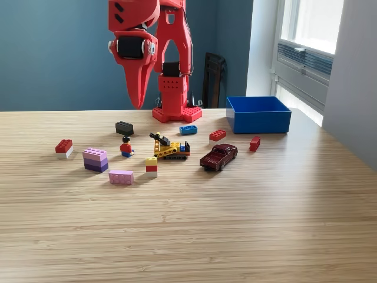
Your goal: Grasp a lego block and put it in the bin.
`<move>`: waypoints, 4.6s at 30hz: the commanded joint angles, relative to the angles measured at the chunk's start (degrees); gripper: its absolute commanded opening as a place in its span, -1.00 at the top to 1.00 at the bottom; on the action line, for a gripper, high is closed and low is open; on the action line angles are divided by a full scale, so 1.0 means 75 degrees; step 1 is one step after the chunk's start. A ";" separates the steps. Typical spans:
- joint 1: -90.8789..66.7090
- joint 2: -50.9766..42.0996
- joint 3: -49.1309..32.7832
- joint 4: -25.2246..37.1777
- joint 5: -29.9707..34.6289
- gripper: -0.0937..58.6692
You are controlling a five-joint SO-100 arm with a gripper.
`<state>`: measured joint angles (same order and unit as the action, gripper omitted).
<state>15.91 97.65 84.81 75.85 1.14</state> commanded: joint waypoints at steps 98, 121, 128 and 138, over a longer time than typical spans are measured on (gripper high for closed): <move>-0.5332 -0.1289 -0.2273 0.2379 0.1617 1.00; -1.1590 -0.1301 -0.1230 0.3258 0.2227 1.00; -1.1754 -0.1301 -0.1254 0.3258 0.1969 0.24; -1.1684 -0.1301 -0.1453 0.3270 0.1945 0.35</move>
<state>-71.81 81.74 76.46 98.88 16.00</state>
